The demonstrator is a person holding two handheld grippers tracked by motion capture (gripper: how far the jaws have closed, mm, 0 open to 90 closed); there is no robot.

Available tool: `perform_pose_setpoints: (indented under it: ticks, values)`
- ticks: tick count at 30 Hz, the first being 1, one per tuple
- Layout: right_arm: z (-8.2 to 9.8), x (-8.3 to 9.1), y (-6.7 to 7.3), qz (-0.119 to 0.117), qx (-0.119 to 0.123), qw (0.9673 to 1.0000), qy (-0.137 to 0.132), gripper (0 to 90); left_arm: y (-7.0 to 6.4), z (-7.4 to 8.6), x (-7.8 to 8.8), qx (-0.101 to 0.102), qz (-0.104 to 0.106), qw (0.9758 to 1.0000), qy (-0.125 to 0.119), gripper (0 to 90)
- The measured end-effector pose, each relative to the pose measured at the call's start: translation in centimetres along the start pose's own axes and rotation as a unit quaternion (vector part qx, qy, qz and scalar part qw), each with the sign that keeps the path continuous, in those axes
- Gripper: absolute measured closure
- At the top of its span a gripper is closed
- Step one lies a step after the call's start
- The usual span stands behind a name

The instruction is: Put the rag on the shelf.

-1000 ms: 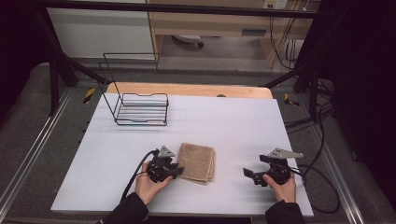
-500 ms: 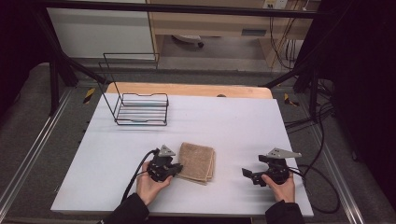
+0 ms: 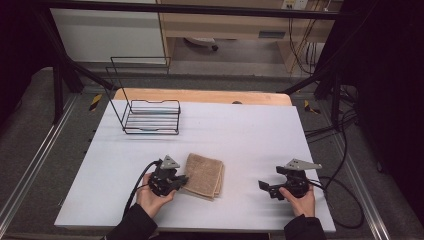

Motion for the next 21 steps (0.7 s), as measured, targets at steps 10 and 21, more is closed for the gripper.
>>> perform_pose_setpoints:
  ticks: [10, 21]
  values:
    - [0.0, -0.1, 0.0, 0.004, 0.001, 1.0000, 0.002, 1.1, 2.1, 1.9, 1.8, 0.001, -0.016, 0.9999, 0.006, 86.7]
    - [0.1, -0.1, 0.0, 0.007, 0.002, 1.0000, 0.003, 1.0, 2.8, 3.3, 2.6, 0.007, -0.023, 0.9997, 0.009, 86.2]
Point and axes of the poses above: each handheld gripper's, and its own axes: x roughly backward along the jaws, z roughly out of its underside, y roughly to its left, the point moved 4 cm from there along -x, roughly forward along the jaws
